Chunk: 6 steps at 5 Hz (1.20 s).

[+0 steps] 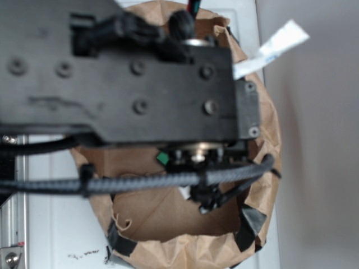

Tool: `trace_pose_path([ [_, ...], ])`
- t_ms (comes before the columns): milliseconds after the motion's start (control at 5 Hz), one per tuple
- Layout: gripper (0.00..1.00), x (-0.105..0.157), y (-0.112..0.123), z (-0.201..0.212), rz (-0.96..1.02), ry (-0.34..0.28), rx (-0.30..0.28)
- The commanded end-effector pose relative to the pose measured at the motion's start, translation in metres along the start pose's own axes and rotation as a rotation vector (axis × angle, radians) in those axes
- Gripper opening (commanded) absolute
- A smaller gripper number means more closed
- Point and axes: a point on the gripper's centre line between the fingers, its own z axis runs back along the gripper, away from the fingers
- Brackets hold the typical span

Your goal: Grab the green block.

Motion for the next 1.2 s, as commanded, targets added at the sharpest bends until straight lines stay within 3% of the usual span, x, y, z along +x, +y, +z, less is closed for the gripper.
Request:
trace_pose_path([
  [0, 1.0, 0.023, 0.01, -0.02, 0.131, -0.003, 0.011],
  [200, 1.0, 0.019, 0.011, -0.025, 0.173, 0.017, 0.008],
  [600, 1.0, 0.008, 0.006, -0.029, 0.424, 0.141, 0.023],
  [800, 1.0, 0.005, 0.002, -0.026, 0.477, 0.174, 0.036],
  [1000, 1.0, 0.004, 0.0, -0.026, 0.481, 0.195, 0.006],
])
